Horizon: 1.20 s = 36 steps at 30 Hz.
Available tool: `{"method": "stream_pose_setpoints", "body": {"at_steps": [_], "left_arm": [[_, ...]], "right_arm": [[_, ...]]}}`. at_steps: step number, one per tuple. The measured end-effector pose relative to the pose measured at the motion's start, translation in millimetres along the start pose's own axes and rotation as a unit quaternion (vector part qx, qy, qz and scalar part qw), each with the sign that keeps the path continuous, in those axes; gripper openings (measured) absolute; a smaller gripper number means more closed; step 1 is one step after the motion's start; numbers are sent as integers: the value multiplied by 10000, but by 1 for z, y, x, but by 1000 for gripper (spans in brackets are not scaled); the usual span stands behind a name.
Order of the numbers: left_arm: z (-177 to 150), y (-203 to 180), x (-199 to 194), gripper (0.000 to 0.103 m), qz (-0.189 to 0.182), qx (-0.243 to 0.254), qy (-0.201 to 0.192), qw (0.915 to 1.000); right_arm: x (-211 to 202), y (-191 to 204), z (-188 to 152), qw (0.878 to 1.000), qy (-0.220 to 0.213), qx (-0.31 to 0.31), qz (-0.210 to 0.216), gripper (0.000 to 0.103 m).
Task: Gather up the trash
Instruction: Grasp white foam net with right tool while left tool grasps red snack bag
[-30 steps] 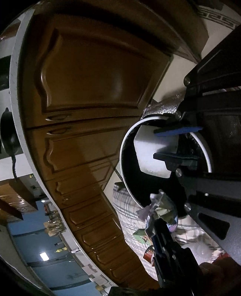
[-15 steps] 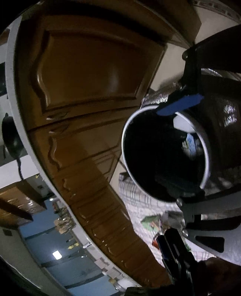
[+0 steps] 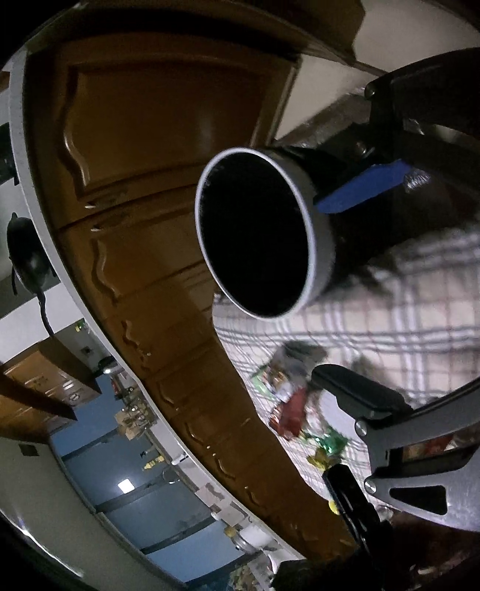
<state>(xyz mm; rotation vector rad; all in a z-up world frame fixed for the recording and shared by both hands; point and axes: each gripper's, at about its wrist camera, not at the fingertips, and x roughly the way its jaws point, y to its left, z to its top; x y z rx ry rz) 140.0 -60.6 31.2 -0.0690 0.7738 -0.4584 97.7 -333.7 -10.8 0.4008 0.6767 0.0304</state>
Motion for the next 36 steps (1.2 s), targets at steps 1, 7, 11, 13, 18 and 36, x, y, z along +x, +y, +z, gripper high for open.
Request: {"method": "stream_pose_setpoints", "body": {"at_steps": [1, 7, 11, 13, 18, 36], "left_arm": [[-6, 7, -5, 80, 34, -56, 15, 10000], [-28, 31, -32, 80, 82, -254, 118, 9996], [-40, 36, -46, 80, -70, -345, 235, 9991], [-46, 36, -49, 80, -152, -337, 309, 9988], [-53, 34, -40, 80, -453, -439, 529, 9966], [-52, 65, -22, 24, -346, -606, 454, 9965]], "right_arm": [[0, 2, -2, 10000, 10, 15, 12, 86], [0, 22, -20, 9997, 164, 52, 153, 86], [-2, 38, -36, 9995, 226, -10, 240, 86], [-2, 44, -42, 9992, 273, -52, 285, 86], [5, 54, -47, 9989, 347, -123, 306, 86], [65, 87, -49, 9926, 915, -164, 782, 57]]}}
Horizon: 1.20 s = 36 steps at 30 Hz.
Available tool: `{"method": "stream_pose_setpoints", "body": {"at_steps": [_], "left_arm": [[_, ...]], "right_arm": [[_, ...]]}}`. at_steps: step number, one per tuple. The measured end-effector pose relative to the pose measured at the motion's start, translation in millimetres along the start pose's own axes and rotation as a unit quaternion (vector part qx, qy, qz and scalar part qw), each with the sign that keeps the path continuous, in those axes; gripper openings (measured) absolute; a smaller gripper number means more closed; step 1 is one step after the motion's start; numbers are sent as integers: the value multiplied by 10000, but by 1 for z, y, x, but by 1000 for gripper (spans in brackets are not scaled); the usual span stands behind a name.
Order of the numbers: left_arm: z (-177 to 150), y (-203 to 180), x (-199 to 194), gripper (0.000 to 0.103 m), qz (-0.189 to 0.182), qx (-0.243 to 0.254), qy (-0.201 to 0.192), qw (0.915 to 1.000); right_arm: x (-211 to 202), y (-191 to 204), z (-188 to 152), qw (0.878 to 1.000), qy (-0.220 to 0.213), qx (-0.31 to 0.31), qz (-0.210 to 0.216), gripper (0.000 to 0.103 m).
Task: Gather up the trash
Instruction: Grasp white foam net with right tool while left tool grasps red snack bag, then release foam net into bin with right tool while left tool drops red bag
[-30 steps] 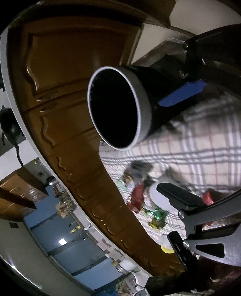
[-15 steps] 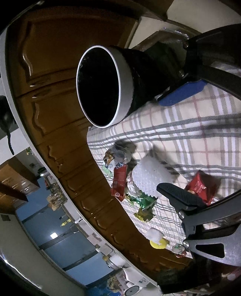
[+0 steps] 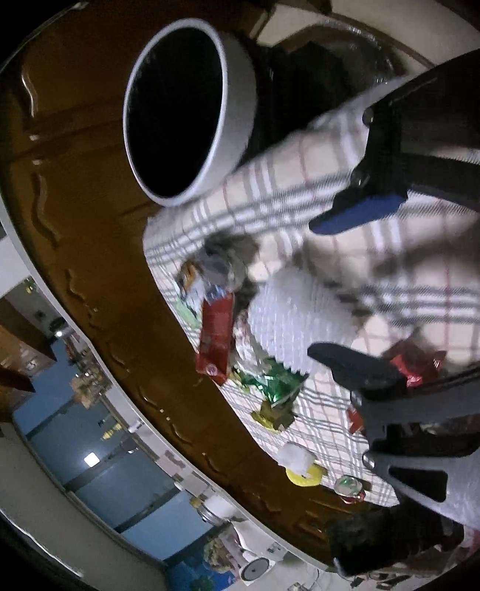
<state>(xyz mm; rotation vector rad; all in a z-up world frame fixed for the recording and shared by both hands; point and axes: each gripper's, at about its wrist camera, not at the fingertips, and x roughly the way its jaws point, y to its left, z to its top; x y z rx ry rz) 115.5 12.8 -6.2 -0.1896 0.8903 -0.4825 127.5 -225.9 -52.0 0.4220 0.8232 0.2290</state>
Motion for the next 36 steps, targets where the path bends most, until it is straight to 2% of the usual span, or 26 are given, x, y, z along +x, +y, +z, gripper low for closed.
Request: {"method": "stream_pose_setpoints", "body": {"at_steps": [2, 4, 5, 6, 10, 16, 26, 36], "left_arm": [[0, 4, -4, 24, 92, -36, -91, 9999], [1, 5, -7, 24, 147, -51, -145, 9998], [3, 7, -9, 24, 167, -67, -161, 9997], [3, 5, -7, 24, 178, -69, -175, 9997], [8, 0, -4, 24, 172, -25, -172, 9997], [21, -17, 5, 24, -29, 171, -172, 9997], [47, -62, 30, 24, -295, 622, -218, 9974], [69, -88, 67, 24, -376, 872, -136, 9954]], "right_arm": [[9, 7, 1, 9999, 59, -53, 85, 55], [18, 15, 2, 9997, 142, -149, 157, 39], [21, 18, 1, 9995, 183, -194, 178, 17], [23, 21, 0, 9993, 214, -239, 172, 14], [12, 24, 0, 9991, 64, -385, 185, 11], [-17, 14, 5, 9990, -117, -411, 97, 10], [-63, -24, 23, 9980, -499, -259, -291, 10], [-80, -61, 41, 9958, -696, -54, -599, 10]]}}
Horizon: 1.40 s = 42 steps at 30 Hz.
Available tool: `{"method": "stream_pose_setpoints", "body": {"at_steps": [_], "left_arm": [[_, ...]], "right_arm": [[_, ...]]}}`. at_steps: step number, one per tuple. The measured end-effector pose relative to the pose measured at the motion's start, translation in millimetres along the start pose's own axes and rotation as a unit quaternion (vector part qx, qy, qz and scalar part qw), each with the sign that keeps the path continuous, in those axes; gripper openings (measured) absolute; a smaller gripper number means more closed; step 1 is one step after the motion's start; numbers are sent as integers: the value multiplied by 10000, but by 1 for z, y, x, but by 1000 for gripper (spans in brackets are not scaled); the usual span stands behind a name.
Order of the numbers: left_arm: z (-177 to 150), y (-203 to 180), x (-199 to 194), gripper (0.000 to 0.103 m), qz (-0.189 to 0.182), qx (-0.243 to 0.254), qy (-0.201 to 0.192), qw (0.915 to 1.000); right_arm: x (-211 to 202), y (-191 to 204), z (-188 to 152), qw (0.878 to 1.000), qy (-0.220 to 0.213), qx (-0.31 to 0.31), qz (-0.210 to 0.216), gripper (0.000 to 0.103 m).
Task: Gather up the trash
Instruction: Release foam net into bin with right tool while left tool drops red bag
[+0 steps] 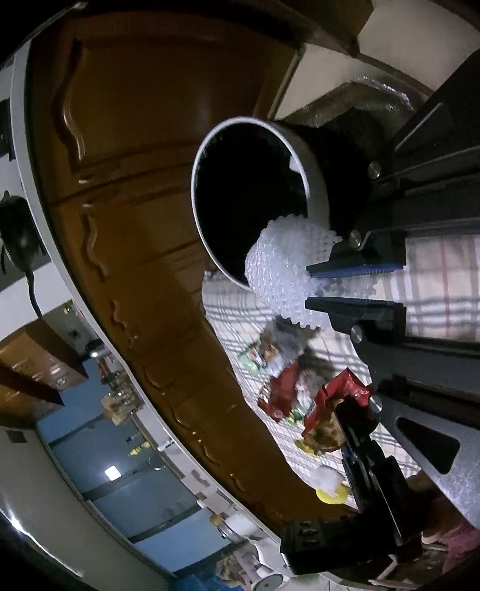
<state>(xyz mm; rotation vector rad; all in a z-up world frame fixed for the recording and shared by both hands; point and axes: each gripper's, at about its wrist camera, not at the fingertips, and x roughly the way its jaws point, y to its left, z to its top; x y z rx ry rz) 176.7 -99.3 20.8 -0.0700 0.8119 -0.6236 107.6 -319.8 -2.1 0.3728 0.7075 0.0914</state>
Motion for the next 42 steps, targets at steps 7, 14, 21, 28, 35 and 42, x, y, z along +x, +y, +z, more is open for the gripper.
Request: {"method": "stream_pose_setpoints", "body": {"at_steps": [7, 14, 21, 28, 35, 42], "left_arm": [[22, -15, 25, 24, 22, 195, -14, 9998], [42, -30, 54, 24, 120, 340, 57, 9993], [61, -43, 82, 24, 195, 444, 94, 9988], [77, -49, 108, 24, 246, 451, 196, 9985], [85, -55, 133, 26, 313, 543, 379, 9973], [93, -56, 157, 30, 415, 595, 524, 9960]], "right_arm": [[1, -19, 15, 9998, -98, 21, -158, 10], [4, -40, 28, 9994, -119, 33, -313, 10], [14, -56, 40, 9990, -34, -38, -450, 10], [21, -66, 50, 9985, 31, -86, -542, 10], [37, -76, 56, 9976, 231, -146, -633, 10], [53, -86, 62, 9962, 424, -191, -737, 11]]}}
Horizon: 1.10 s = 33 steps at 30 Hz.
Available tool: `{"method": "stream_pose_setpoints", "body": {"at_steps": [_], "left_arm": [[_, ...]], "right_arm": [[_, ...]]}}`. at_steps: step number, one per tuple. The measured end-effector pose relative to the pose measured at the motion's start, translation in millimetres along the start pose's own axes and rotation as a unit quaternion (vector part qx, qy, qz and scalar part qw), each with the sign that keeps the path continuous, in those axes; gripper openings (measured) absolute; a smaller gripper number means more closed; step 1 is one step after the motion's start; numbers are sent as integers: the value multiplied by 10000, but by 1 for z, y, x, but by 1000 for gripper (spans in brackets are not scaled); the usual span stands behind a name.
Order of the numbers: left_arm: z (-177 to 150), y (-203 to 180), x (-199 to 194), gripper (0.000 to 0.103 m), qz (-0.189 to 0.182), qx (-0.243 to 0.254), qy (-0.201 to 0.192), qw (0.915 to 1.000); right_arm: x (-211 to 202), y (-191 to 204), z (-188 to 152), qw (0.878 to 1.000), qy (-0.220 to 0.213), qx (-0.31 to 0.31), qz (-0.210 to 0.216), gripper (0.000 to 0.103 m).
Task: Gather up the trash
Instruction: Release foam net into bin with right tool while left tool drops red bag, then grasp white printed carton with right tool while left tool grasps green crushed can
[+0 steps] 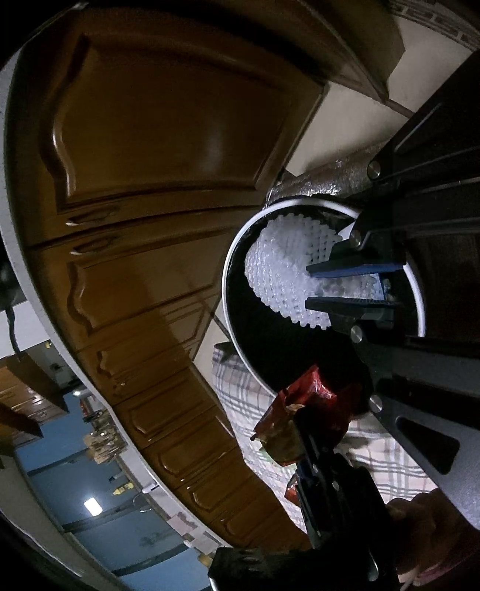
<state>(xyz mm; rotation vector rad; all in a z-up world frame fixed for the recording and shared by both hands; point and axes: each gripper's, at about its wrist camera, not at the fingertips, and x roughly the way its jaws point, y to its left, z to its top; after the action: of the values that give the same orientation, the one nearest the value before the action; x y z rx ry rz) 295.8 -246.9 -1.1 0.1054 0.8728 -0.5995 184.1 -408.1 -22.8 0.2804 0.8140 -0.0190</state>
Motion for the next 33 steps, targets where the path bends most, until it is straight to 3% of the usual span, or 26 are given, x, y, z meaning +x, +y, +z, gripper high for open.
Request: {"method": "stream_pose_setpoints", "body": {"at_steps": [1, 3, 6, 13, 21, 24, 33], "left_arm": [[1, 1, 4, 34, 35, 2, 42, 10000], [2, 2, 8, 55, 62, -44, 110, 9999], [1, 5, 10, 63, 80, -92, 121, 9999], [-13, 13, -9, 65, -26, -280, 11, 9996], [-64, 28, -56, 70, -45, -523, -266, 9983], [-84, 39, -73, 70, 29, -646, -291, 9975], [-134, 79, -126, 70, 215, -1164, -366, 9923]], "right_arm": [[2, -1, 1, 10000, 38, -14, -1, 12], [6, -1, 2, 9999, 129, -45, 31, 15], [10, -5, 4, 9998, 196, -12, 44, 19], [2, -6, 1, 9998, 132, 118, 110, 35], [-22, 8, -20, 9985, -214, 376, 340, 78], [-27, 20, -32, 9974, -280, 475, 469, 83], [-30, 61, -60, 9957, -214, 417, 798, 86]]}}
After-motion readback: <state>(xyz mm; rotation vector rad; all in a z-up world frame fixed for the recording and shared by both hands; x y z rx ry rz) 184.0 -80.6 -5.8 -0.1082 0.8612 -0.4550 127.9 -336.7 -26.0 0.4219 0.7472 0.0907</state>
